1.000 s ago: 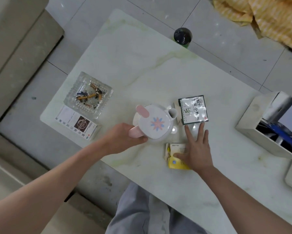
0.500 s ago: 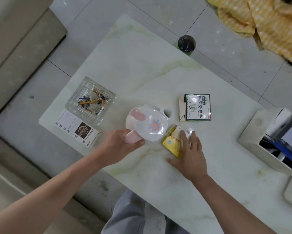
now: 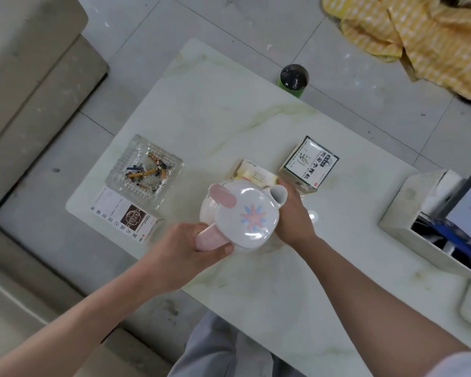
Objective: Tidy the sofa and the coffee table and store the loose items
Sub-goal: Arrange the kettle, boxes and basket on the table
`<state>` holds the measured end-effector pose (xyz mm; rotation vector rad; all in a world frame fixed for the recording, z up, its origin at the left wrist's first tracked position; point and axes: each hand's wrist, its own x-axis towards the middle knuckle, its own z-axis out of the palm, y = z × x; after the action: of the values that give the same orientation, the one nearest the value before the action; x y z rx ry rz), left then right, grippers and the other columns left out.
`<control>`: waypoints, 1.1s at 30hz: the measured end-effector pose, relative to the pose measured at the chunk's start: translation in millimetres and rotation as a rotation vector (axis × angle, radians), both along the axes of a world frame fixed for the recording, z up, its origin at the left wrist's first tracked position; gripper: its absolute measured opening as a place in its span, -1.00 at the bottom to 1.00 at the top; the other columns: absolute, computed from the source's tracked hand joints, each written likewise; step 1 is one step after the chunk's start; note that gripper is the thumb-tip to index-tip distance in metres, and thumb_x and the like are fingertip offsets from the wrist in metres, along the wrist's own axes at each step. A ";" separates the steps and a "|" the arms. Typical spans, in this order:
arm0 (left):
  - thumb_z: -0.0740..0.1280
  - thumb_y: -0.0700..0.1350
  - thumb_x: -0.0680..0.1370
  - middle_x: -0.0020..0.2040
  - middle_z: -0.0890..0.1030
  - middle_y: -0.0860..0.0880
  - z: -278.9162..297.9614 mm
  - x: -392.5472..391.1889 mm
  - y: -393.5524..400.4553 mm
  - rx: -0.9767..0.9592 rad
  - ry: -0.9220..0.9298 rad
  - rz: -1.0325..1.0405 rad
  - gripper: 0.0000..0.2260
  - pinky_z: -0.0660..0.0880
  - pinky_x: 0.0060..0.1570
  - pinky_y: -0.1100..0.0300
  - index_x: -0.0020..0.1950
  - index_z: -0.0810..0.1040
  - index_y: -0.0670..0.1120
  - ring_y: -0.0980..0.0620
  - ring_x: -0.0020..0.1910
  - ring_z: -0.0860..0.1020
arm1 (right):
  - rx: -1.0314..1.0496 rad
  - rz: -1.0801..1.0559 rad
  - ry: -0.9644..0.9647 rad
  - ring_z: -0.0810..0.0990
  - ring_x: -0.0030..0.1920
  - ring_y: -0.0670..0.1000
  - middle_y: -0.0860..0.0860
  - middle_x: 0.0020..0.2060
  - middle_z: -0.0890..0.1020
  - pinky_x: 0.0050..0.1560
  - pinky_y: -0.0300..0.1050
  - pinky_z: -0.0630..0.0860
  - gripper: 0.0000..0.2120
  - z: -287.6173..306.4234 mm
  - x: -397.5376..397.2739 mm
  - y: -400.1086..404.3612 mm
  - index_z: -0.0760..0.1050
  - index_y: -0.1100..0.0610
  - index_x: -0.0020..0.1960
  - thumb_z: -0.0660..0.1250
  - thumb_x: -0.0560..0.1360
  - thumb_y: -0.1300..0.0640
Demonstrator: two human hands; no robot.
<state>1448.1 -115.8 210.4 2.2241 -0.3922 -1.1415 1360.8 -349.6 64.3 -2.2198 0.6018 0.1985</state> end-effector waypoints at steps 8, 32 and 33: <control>0.41 0.32 0.37 -0.47 0.48 0.12 -1.3 -64.6 -70.9 -0.054 0.062 -0.080 -0.60 0.27 -0.48 0.32 -0.21 0.57 -0.03 0.17 -0.53 0.33 | -0.180 -0.209 -0.064 0.41 0.40 0.07 0.05 0.34 0.51 0.35 -0.07 0.37 -0.63 42.7 -133.3 -59.7 0.50 0.05 0.36 0.35 0.56 0.20; 0.32 0.34 0.45 -0.61 0.32 0.12 -69.6 -157.5 -339.1 -0.226 -0.108 0.085 -0.49 0.17 -0.65 0.38 -0.41 0.33 -0.05 0.15 -0.63 0.29 | -0.112 -0.704 0.355 0.59 -0.10 0.26 0.28 0.04 0.63 -0.07 0.01 0.50 -0.34 73.2 -344.2 -277.3 0.09 0.03 0.61 0.21 0.58 0.28; 0.32 0.34 0.45 -0.60 0.30 0.12 -71.7 -159.3 -341.5 -0.230 -0.106 0.086 -0.49 0.15 -0.65 0.39 -0.41 0.32 -0.04 0.15 -0.63 0.27 | -0.117 -0.697 0.352 0.56 -0.24 0.23 0.25 -0.14 0.64 -0.20 -0.01 0.47 -0.31 69.0 -345.1 -278.9 0.06 0.01 0.62 0.18 0.56 0.32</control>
<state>1288.8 -457.3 138.7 2.0830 -0.4443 -0.8888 1015.7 -628.5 133.3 -1.9564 1.5649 0.1913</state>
